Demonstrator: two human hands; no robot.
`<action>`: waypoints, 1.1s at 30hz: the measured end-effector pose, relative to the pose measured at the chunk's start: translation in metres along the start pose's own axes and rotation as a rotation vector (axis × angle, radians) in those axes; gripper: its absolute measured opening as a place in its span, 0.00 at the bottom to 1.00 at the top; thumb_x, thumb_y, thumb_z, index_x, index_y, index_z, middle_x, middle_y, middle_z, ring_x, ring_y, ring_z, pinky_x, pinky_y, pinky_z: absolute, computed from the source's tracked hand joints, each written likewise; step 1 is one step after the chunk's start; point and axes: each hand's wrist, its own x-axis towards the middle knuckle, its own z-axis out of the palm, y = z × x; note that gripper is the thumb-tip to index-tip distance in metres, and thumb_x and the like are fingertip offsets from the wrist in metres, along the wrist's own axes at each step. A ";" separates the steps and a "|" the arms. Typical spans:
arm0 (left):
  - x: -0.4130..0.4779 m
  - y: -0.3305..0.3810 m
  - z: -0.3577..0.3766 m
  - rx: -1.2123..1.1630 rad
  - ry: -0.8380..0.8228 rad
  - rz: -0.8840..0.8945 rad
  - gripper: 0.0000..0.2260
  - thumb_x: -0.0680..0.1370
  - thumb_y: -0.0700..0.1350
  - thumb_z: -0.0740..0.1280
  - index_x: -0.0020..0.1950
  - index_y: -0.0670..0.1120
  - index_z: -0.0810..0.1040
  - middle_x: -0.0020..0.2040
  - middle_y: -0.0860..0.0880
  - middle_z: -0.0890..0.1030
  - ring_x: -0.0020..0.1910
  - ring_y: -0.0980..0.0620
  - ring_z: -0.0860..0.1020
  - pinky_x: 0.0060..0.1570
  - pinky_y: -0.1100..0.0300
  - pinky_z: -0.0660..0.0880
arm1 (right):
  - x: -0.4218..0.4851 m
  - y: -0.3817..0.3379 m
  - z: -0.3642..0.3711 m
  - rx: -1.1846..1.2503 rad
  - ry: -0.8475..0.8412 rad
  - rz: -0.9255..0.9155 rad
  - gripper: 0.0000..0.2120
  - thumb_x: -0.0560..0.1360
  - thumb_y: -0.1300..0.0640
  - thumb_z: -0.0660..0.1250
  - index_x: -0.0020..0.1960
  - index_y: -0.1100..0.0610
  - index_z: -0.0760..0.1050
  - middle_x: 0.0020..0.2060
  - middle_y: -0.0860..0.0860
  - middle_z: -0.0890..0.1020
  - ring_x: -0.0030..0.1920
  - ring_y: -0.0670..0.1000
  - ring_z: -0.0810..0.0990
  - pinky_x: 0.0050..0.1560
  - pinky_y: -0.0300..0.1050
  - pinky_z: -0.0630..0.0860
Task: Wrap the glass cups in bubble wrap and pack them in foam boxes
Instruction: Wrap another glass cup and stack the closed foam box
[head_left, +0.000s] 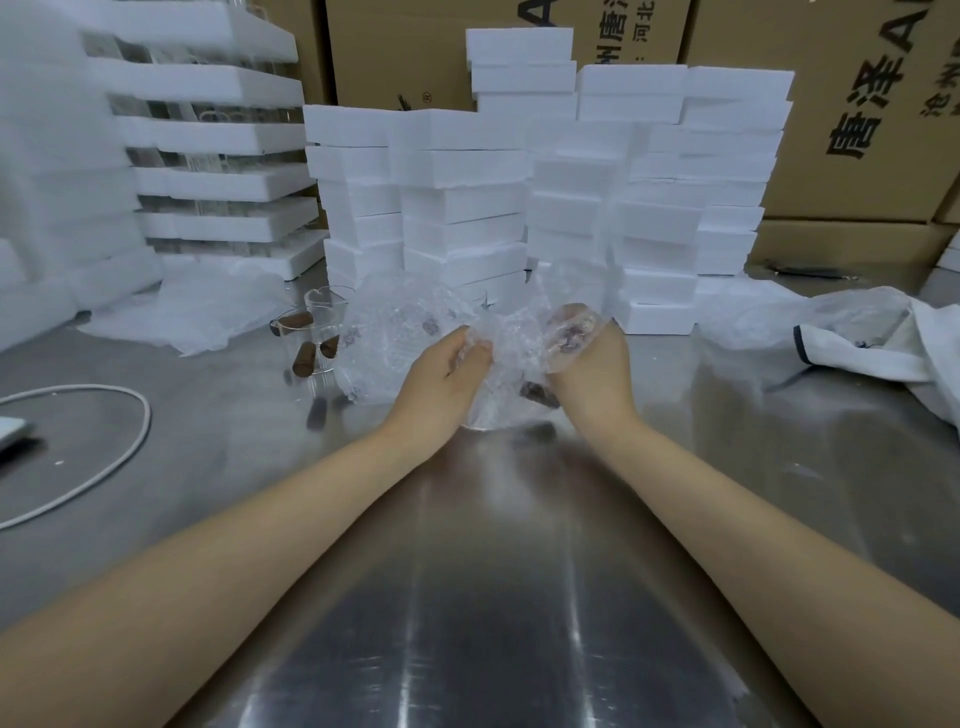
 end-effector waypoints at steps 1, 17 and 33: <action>0.000 0.000 0.000 0.007 -0.005 -0.009 0.14 0.82 0.45 0.57 0.47 0.34 0.73 0.40 0.46 0.74 0.39 0.54 0.72 0.43 0.61 0.67 | -0.002 -0.001 0.002 0.048 -0.006 0.035 0.17 0.71 0.73 0.62 0.36 0.51 0.69 0.29 0.46 0.75 0.31 0.46 0.78 0.29 0.36 0.74; -0.005 0.004 -0.005 0.375 0.011 0.380 0.10 0.75 0.44 0.59 0.55 0.43 0.69 0.50 0.49 0.74 0.47 0.51 0.73 0.47 0.60 0.71 | -0.011 -0.002 0.009 -0.443 -0.301 -0.262 0.16 0.79 0.56 0.58 0.39 0.63 0.77 0.55 0.54 0.72 0.55 0.53 0.69 0.54 0.47 0.69; 0.005 -0.002 -0.006 0.731 -0.176 0.455 0.21 0.73 0.57 0.54 0.38 0.42 0.77 0.33 0.48 0.75 0.38 0.52 0.73 0.56 0.52 0.69 | -0.006 0.003 0.002 -0.356 -0.265 -0.526 0.10 0.73 0.54 0.58 0.41 0.58 0.75 0.36 0.49 0.78 0.41 0.50 0.73 0.45 0.41 0.65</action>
